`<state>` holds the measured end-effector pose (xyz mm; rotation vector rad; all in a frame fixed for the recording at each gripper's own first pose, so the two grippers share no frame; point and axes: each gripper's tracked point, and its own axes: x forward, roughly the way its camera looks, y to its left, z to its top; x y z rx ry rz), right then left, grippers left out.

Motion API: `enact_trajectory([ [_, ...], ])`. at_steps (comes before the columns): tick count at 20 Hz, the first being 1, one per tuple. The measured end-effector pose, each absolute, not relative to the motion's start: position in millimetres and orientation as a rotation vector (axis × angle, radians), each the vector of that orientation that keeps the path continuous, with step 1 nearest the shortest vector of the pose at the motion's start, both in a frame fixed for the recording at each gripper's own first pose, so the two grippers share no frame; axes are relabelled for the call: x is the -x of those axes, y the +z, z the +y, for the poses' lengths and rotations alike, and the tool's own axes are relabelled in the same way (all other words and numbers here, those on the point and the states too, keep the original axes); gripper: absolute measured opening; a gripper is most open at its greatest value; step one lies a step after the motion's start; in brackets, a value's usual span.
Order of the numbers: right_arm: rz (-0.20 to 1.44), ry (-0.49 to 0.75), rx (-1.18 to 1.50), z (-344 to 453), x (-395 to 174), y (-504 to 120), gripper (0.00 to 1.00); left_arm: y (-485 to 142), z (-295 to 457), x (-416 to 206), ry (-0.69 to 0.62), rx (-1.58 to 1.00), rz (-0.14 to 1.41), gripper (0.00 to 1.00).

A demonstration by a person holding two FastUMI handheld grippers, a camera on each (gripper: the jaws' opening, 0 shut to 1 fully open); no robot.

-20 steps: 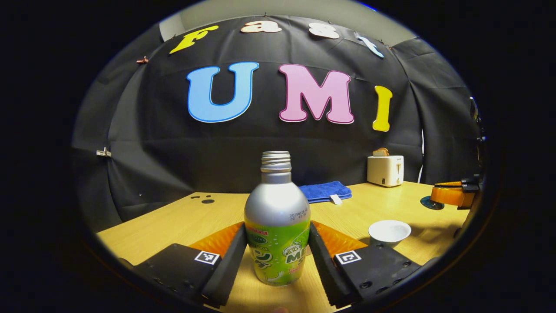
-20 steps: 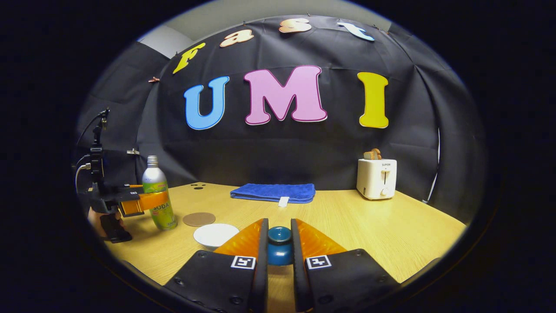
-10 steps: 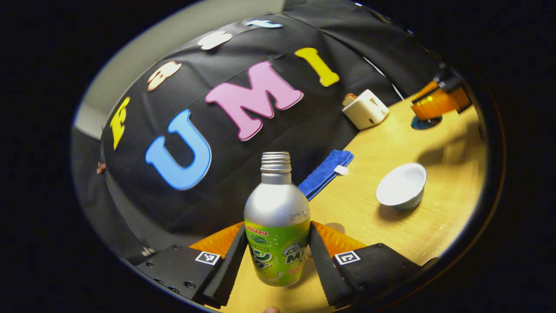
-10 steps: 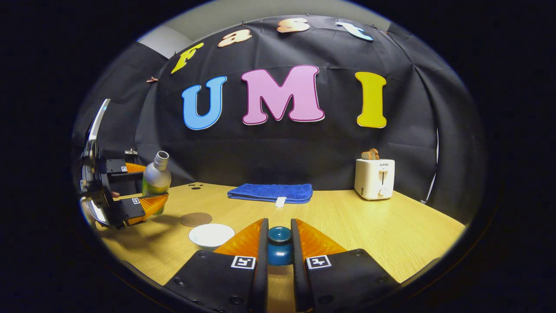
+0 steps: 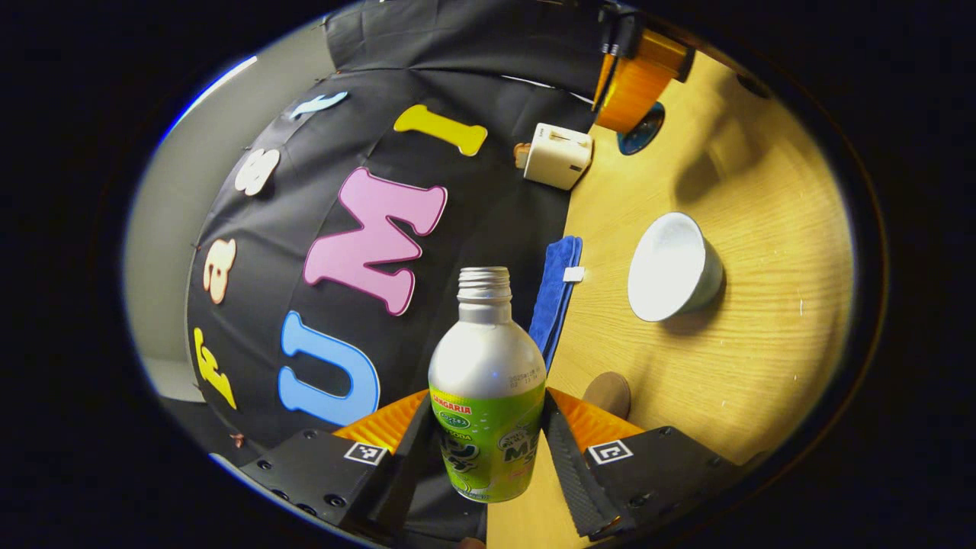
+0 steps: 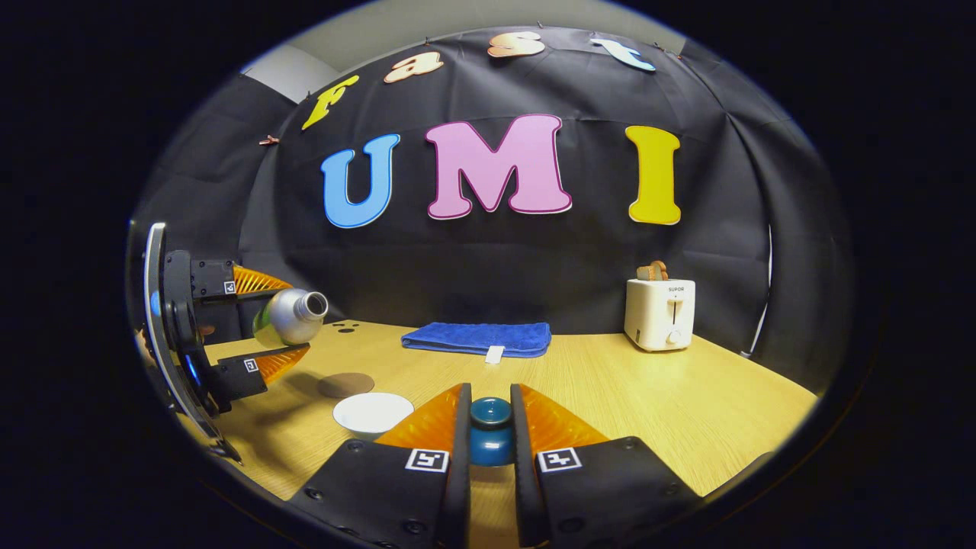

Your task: Open the teacup lid with one hand, grasp the water bottle and pour water into the teacup with the other hand; after pouring, place the water bottle on the coaster and then close the teacup lid.

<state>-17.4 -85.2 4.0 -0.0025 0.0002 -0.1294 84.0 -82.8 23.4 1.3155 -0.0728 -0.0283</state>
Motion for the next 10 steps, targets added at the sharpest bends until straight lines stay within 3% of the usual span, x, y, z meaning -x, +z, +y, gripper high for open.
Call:
enact_trajectory([
  [10, 0.001, -0.129, 0.002, -85, 18, 4, 0.28, 23, -90, -94, -0.055, -1.615, -0.057, 0.8],
])
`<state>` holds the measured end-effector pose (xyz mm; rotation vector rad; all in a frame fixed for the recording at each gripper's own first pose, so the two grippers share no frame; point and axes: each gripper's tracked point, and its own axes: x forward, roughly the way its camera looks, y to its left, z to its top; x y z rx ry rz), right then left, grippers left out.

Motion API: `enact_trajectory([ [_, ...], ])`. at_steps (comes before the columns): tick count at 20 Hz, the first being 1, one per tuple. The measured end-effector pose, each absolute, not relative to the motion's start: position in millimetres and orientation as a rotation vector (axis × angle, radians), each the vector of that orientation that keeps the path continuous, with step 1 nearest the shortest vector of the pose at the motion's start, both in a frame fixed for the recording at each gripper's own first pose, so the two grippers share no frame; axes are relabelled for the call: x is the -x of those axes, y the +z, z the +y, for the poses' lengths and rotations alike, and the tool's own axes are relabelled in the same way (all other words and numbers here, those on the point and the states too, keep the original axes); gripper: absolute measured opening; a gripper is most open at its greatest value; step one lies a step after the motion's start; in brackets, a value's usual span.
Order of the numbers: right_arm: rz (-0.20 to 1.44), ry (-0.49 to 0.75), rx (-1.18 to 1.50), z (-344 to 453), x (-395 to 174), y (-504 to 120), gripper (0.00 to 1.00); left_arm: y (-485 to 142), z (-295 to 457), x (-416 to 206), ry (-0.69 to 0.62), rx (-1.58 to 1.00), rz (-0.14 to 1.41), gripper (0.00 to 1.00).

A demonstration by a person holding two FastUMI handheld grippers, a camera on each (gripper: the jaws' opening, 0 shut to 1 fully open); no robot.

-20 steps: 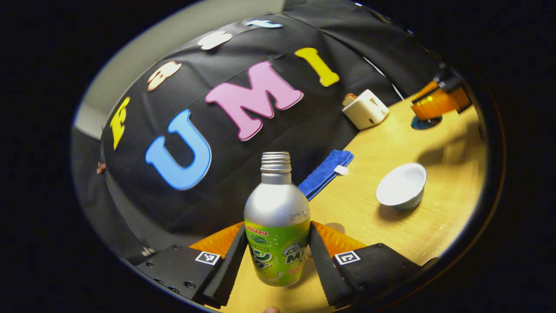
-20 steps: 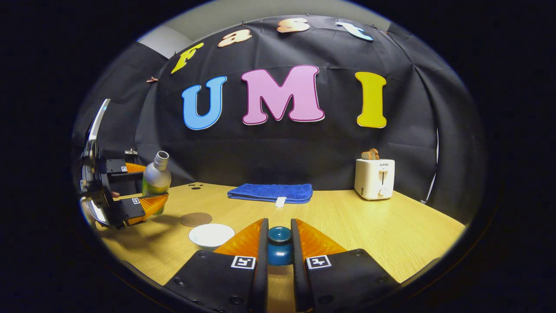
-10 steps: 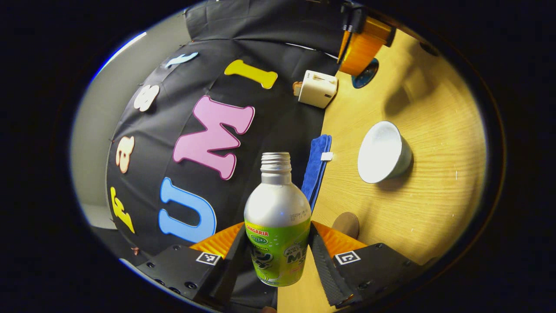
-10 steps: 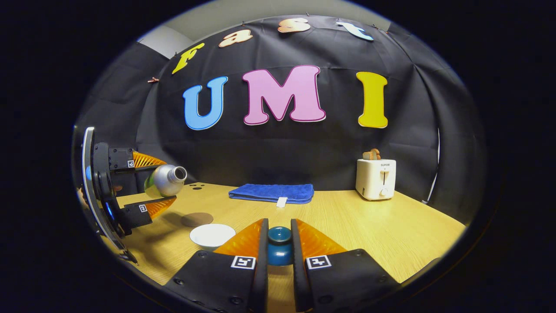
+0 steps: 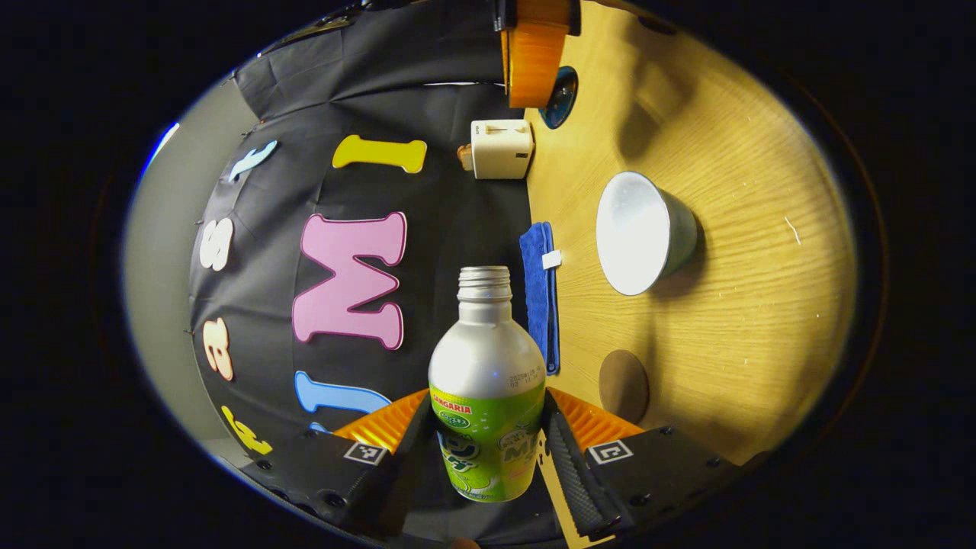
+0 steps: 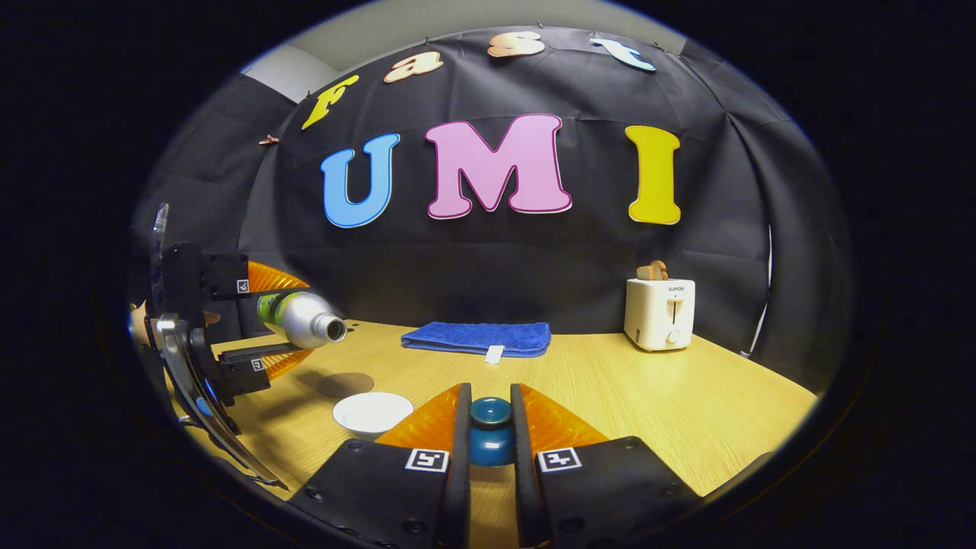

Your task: Open the teacup lid with one hand, grasp the water bottle and pour water into the teacup with the other hand; after pouring, place the water bottle on the coaster and then close the teacup lid.

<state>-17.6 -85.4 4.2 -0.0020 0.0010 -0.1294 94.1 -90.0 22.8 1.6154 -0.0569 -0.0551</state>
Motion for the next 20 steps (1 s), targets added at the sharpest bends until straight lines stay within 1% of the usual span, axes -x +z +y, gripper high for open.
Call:
enact_trajectory([
  [7, 0.001, -0.129, 0.002, -85.5, 17.9, 4.6, 0.28, 23.7, -86.3, -92.0, -0.036, -1.742, -0.069, 0.8],
  [20, 0.001, -0.129, 0.003, -85.7, 18.5, 5.7, 0.28, 19.6, -85.5, -94.4, -0.058, -1.909, -0.046, 0.82],
])
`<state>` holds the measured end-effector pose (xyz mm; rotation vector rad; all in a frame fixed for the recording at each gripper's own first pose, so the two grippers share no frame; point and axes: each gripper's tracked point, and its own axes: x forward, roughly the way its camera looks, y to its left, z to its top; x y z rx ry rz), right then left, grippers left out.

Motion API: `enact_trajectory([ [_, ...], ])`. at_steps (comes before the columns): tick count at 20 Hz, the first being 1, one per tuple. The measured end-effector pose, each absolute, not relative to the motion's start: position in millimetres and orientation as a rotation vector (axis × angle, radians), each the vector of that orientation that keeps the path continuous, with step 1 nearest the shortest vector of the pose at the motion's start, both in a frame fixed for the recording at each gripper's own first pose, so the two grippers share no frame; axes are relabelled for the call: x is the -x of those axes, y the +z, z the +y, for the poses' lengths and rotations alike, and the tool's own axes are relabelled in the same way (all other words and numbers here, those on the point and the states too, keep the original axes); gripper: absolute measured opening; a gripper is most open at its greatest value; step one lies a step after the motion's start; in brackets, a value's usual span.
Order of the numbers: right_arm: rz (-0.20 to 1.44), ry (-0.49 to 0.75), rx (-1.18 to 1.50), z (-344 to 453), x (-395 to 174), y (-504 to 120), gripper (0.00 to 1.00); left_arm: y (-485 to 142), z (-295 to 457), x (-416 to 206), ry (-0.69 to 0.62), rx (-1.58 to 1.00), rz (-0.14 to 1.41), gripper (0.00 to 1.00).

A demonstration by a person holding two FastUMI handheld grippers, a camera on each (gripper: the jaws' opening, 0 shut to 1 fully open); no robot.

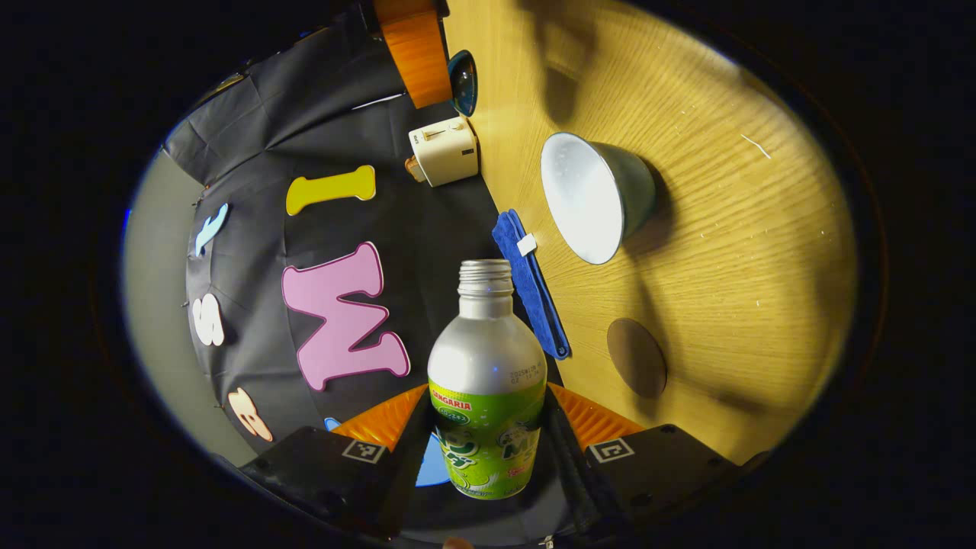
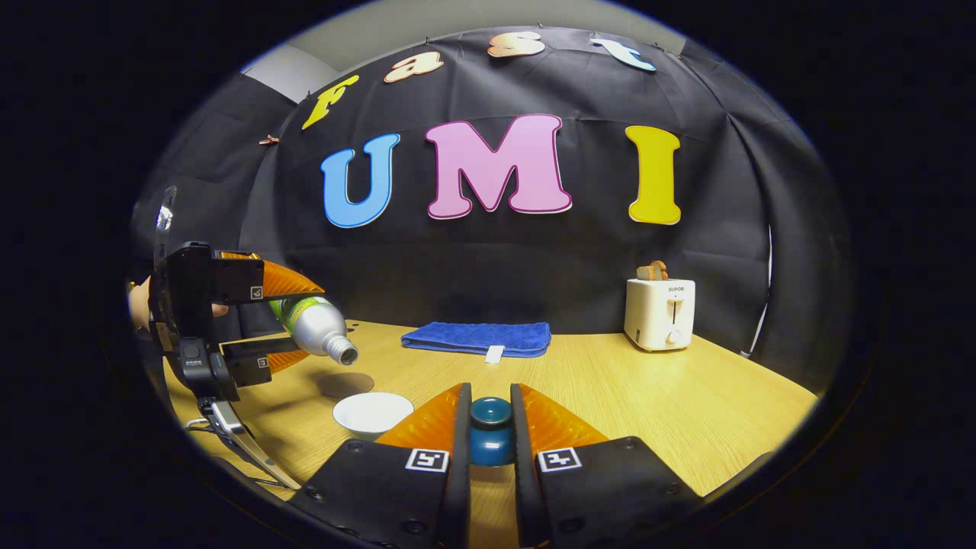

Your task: Open the teacup lid with one hand, grasp the water bottle and pour water into the teacup with the other hand; after pouring, place the water bottle on the coaster and then close the teacup lid.

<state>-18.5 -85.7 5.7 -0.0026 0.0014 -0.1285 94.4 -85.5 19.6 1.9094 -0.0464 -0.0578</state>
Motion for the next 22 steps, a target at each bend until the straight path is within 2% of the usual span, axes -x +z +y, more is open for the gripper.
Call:
enact_trajectory([
  [22, 0.0, -0.128, 0.003, -86, 17, 5, 0.27, 42, -84, -100, -0.062, -2.114, -0.068, 0.82],
])
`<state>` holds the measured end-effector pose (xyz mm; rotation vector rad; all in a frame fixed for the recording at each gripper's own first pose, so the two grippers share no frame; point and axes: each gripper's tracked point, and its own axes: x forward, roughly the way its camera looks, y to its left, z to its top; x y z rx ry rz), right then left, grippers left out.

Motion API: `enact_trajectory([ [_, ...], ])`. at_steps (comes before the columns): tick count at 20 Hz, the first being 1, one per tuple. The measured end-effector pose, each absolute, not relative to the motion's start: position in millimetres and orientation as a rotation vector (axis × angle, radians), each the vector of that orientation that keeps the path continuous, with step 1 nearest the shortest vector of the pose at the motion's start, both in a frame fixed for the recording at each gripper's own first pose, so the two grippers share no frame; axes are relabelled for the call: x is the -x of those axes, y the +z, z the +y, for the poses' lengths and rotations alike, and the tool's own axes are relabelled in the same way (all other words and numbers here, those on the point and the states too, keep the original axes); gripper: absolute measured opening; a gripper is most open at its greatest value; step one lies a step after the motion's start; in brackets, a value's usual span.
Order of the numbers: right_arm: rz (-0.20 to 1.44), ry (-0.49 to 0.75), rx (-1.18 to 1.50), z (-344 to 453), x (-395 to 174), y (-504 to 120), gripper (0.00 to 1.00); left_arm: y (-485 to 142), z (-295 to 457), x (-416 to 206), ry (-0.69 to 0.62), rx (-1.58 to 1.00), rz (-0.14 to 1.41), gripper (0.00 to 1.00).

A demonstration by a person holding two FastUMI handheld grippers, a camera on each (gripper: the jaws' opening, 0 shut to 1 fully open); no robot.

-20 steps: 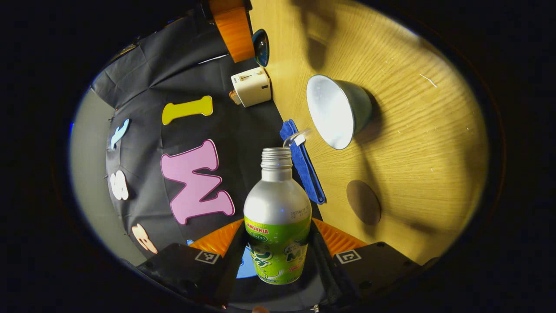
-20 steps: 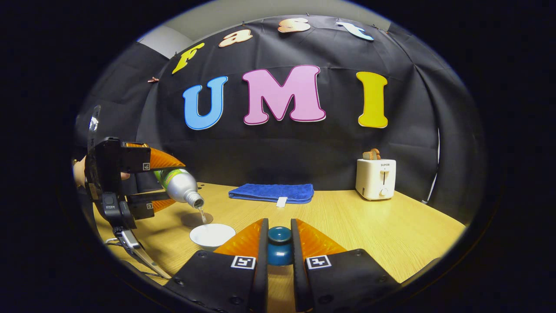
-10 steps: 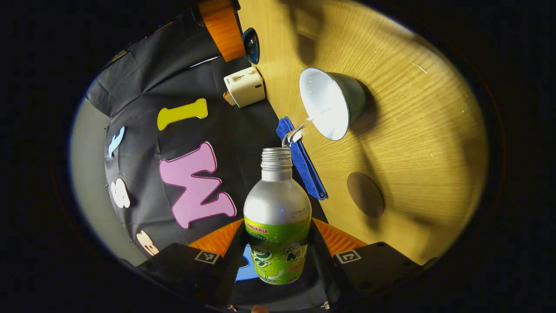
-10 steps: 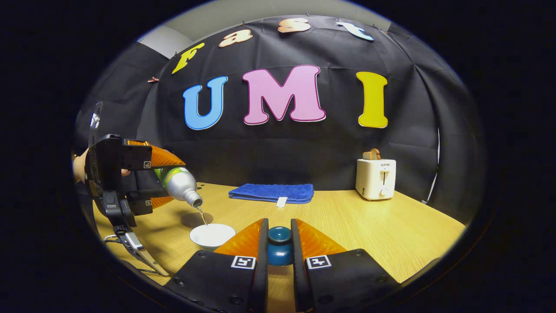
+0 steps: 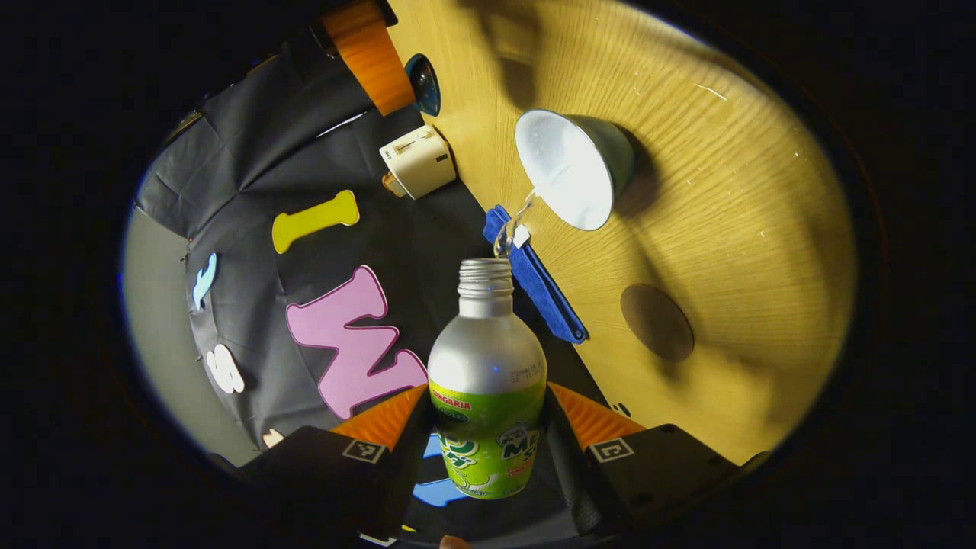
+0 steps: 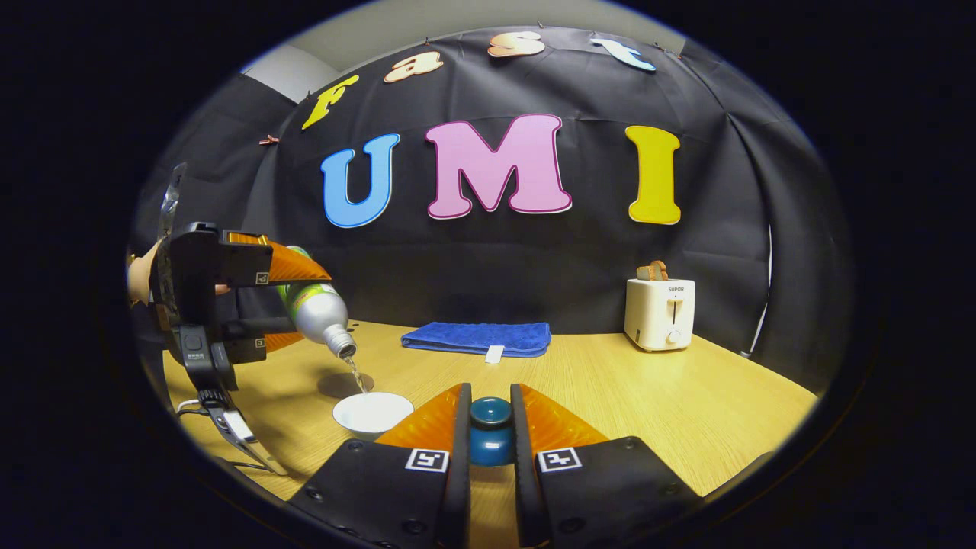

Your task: Open the teacup lid with one hand, grasp the water bottle and pour water into the teacup with the other hand; after pouring, place the water bottle on the coaster and then close the teacup lid.

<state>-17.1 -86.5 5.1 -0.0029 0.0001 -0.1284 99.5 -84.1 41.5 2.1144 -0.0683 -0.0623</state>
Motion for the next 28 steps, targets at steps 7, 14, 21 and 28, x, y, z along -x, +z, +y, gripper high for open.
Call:
enact_trajectory([
  [7, 0.0, -0.128, 0.003, -86, 17, 5, 0.28, 56, -88, -103, -0.061, -2.209, -0.094, 0.82],
  [14, -0.001, -0.128, 0.003, -87, 17, 5, 0.28, 68, -103, -102, -0.07, -2.302, -0.145, 0.82],
  [21, -0.001, -0.129, 0.003, -87, 17, 5, 0.28, 71, -116, -104, -0.096, -2.352, -0.174, 0.82],
  [28, -0.001, -0.129, 0.003, -87, 17, 5, 0.28, 69, -113, -107, -0.103, -2.361, -0.167, 0.82],
])
